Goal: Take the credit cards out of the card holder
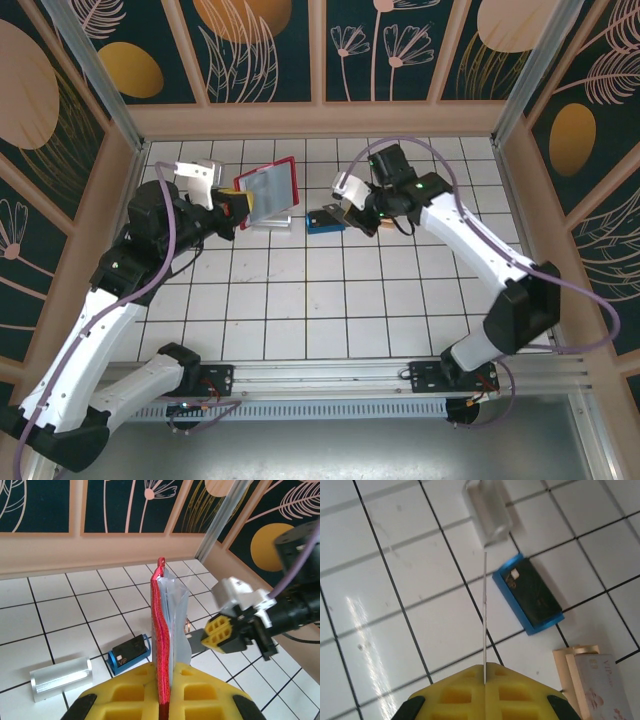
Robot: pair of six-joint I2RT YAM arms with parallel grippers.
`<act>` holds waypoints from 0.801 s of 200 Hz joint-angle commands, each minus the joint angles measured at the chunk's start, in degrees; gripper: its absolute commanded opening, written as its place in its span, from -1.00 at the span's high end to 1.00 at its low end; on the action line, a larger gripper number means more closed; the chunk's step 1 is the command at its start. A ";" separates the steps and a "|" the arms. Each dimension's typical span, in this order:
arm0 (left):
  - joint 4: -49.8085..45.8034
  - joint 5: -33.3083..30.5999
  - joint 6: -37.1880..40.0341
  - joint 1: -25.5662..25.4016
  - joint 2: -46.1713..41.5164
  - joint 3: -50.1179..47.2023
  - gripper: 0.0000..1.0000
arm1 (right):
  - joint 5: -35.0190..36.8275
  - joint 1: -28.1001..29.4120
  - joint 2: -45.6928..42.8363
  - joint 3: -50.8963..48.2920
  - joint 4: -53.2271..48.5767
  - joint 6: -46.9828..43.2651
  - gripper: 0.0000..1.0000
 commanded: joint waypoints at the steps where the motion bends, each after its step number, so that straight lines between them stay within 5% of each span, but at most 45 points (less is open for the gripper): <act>1: 0.35 0.02 0.52 0.46 -1.66 -0.91 1.00 | 4.12 -0.10 4.70 5.23 -4.62 -10.35 1.00; 76: 4.42 4.43 -3.37 0.45 -4.26 -3.91 1.00 | 15.12 0.38 27.81 26.72 -16.02 -18.14 1.00; 120: 4.74 4.68 -3.62 0.46 -4.53 -4.67 1.00 | 13.46 1.71 37.79 40.35 -20.14 -20.85 1.00; 160: 3.32 4.13 -2.71 0.45 -5.13 -3.60 1.00 | 11.91 2.72 40.74 42.62 -20.73 -21.98 1.00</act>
